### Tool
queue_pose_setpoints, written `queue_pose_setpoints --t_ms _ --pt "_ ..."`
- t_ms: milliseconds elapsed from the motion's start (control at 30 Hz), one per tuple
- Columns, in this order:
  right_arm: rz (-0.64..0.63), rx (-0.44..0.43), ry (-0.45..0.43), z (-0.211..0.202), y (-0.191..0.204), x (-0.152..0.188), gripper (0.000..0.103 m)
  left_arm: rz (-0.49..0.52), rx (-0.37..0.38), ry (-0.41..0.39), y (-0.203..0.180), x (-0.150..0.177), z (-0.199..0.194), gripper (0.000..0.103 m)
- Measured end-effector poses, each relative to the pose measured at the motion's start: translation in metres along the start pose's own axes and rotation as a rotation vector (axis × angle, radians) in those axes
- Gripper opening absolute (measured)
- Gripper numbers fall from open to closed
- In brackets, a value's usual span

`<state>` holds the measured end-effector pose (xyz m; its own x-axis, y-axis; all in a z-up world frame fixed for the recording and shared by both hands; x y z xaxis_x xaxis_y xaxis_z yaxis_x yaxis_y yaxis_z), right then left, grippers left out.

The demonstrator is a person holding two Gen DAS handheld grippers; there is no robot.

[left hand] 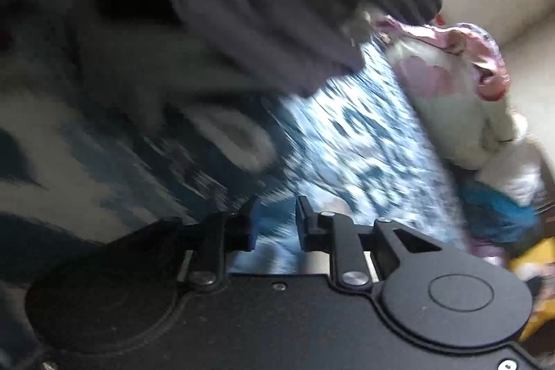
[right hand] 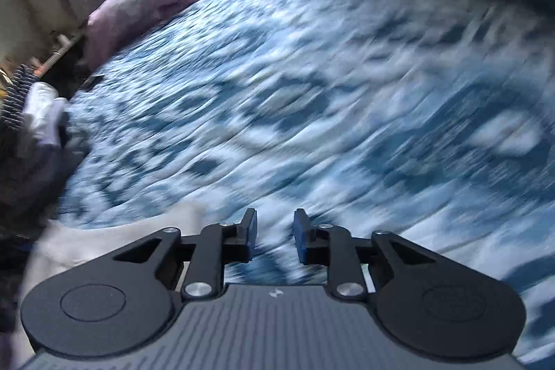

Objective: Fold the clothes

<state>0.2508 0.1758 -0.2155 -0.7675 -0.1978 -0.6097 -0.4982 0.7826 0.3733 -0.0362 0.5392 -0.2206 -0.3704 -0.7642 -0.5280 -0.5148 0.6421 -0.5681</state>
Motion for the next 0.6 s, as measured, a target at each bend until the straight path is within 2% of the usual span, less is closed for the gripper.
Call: queue_pose_setpoints --t_ms 133,200,267,333,367,400,433,500,567,600 --pt "-0.041 -0.117 -0.067 -0.031 0.014 -0.008 0.025 0.221 0.052 -0.042 -0.048 0.006 -0.022 0.020" --pt "-0.118 -0.180 -0.053 -0.033 0.038 -0.003 0.023 0.350 0.052 -0.026 -0.074 0.018 -0.015 0.024" --pt "-0.195 -0.227 -0.001 -0.022 0.063 0.008 0.022 0.434 0.004 0.007 -0.080 0.028 0.002 0.024" --pt "-0.274 -0.175 0.046 -0.003 0.074 0.020 0.018 0.475 -0.088 0.053 -0.071 0.034 0.024 0.022" --pt "-0.332 -0.074 0.069 0.013 0.072 0.024 0.016 0.483 -0.133 0.062 -0.064 0.036 0.035 0.017" --pt "-0.347 -0.027 0.068 0.023 0.065 0.027 0.012 0.476 -0.157 0.068 -0.058 0.036 0.042 0.016" --pt "-0.360 0.016 0.066 0.033 0.059 0.030 0.013 0.440 -0.140 0.069 -0.056 0.033 0.041 0.016" --pt "-0.243 -0.009 0.071 0.035 0.048 0.021 0.013 0.414 -0.124 0.074 -0.056 0.029 0.036 0.016" --pt "-0.250 0.002 0.064 0.032 0.046 0.019 0.013 0.454 -0.132 0.056 -0.061 0.030 0.023 0.017" --pt "-0.252 0.007 0.054 0.026 0.043 0.018 0.014 0.471 -0.140 0.042 -0.064 0.031 0.015 0.025"
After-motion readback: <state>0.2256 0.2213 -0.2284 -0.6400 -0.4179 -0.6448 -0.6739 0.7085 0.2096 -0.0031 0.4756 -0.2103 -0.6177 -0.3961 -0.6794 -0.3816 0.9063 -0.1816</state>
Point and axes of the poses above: each gripper's, at about its wrist camera, not at the fingertips, and z roughly the way its jaws point, y to its left, x to its underside, the point moved 7 cm from there along z, roughly the way its jaws point, and after that the axes turned 4 degrees about z, right-handed, at the moved point
